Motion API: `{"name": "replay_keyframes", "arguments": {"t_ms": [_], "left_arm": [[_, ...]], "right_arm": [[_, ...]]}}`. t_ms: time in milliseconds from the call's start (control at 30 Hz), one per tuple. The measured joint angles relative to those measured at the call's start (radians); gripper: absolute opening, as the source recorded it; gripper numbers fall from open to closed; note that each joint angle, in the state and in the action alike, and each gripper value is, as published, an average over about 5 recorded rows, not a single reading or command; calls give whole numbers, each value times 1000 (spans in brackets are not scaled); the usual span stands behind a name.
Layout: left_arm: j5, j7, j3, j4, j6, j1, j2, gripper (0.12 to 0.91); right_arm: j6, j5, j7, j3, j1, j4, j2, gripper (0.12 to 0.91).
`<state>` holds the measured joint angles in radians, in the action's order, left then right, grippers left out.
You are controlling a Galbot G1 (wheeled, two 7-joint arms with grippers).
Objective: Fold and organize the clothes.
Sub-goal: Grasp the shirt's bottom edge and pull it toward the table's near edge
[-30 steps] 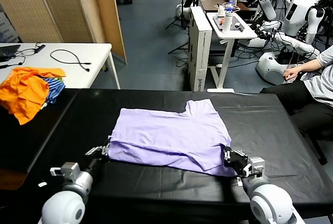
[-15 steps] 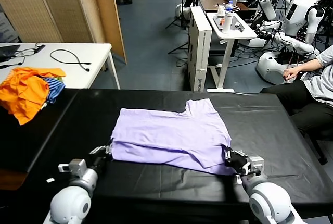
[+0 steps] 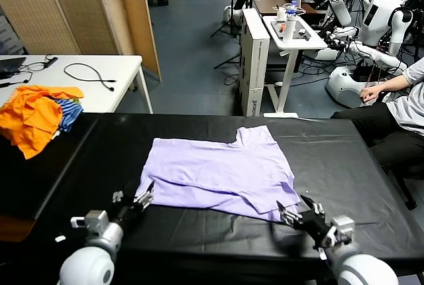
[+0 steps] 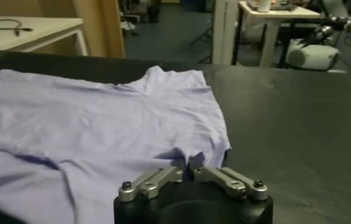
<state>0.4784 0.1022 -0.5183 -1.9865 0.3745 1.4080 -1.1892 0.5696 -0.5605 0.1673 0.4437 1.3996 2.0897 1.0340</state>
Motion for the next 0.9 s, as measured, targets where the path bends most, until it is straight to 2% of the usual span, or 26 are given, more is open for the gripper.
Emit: {"name": "replay_keyframes", "arguments": {"t_ms": [100, 233, 333, 400, 467, 567, 767, 833, 900], "left_arm": [[-2, -2, -1, -6, 3, 6, -3, 224], [-3, -1, -14, -32, 9, 27, -13, 457], [-14, -1, -22, -57, 14, 50, -23, 646], [-25, -2, -27, -75, 16, 70, -30, 773], [-33, -4, -33, -89, 17, 91, -37, 857], [-38, -7, -42, -98, 17, 120, -46, 901], [-32, -11, -55, -94, 19, 146, -48, 903], [-31, -13, -55, -89, 19, 149, -49, 873], [-31, -16, -54, -82, 19, 150, -50, 797]], "right_arm": [[2, 0, -23, 26, 41, 34, -9, 492], [-8, 1, -47, 80, 128, 95, -16, 755], [-22, 1, -64, 125, 196, 130, -15, 875], [-30, 1, -71, 151, 233, 145, -13, 899], [-36, 2, -76, 170, 264, 157, -10, 904], [-43, 5, -80, 186, 297, 165, -4, 897], [-48, 17, -81, 191, 323, 161, 3, 800], [-49, 25, -83, 188, 328, 158, 6, 781], [-50, 36, -86, 182, 334, 154, 11, 774]]}}
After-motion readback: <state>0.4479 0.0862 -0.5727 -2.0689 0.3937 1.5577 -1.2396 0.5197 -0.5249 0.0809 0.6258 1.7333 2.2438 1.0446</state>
